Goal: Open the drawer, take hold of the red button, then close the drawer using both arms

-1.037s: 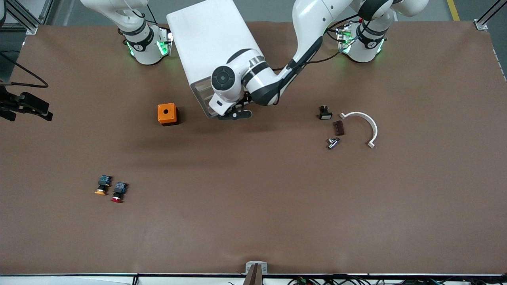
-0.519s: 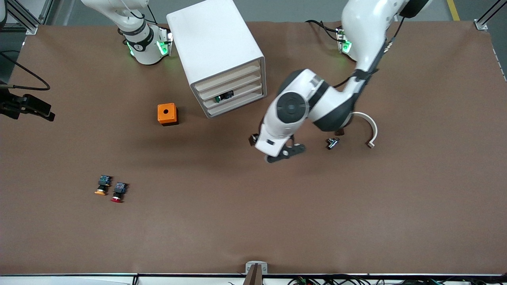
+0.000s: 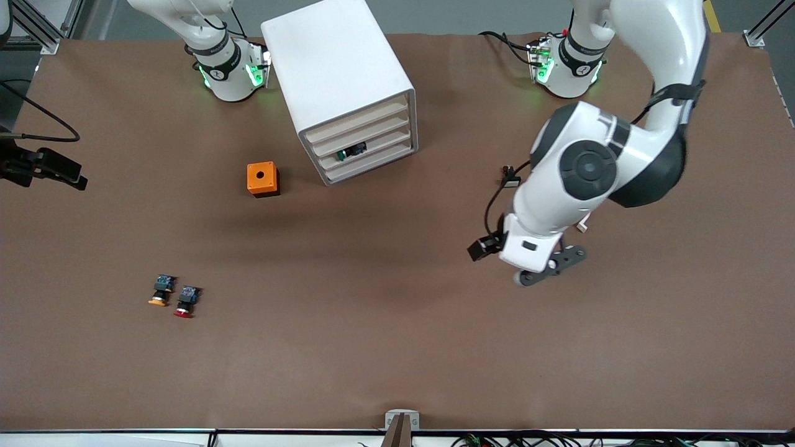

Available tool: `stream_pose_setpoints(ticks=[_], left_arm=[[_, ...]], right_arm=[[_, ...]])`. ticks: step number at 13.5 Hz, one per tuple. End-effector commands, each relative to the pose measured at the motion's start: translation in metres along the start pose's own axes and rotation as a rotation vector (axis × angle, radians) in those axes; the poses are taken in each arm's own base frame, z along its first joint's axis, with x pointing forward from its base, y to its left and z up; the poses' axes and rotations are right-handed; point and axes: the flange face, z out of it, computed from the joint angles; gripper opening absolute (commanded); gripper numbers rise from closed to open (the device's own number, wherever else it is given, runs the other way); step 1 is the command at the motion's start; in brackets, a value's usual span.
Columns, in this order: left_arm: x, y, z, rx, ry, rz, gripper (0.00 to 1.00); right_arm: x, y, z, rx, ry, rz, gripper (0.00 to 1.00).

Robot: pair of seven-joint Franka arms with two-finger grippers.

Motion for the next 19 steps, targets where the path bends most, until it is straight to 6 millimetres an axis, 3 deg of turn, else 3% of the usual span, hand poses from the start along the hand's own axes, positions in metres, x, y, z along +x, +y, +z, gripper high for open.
stream_pose_setpoints(ticks=[1, 7, 9, 14, 17, 19], left_arm=[[0.014, -0.041, -0.048, 0.022, 0.037, 0.062, 1.0], [0.026, -0.124, -0.138, 0.059, 0.054, 0.161, 1.0], [0.028, -0.15, -0.159, 0.066, 0.052, 0.206, 1.0], [0.005, -0.188, -0.197, 0.104, 0.032, 0.303, 1.0], [-0.012, -0.22, -0.208, 0.119, 0.038, 0.312, 1.0], [-0.023, -0.226, -0.214, 0.121, 0.044, 0.318, 1.0]], right_arm=[[-0.005, 0.002, -0.005, 0.008, 0.012, 0.012, 1.0], [-0.004, -0.001, -0.006, 0.008, 0.018, 0.007, 1.0], [-0.005, -0.002, -0.006, 0.008, 0.018, 0.005, 1.0], [-0.005, -0.004, -0.006, 0.008, 0.017, 0.002, 1.0], [-0.006, -0.004, -0.007, 0.008, 0.015, 0.002, 1.0], [-0.006, -0.004, -0.007, 0.008, 0.015, 0.002, 1.0]])
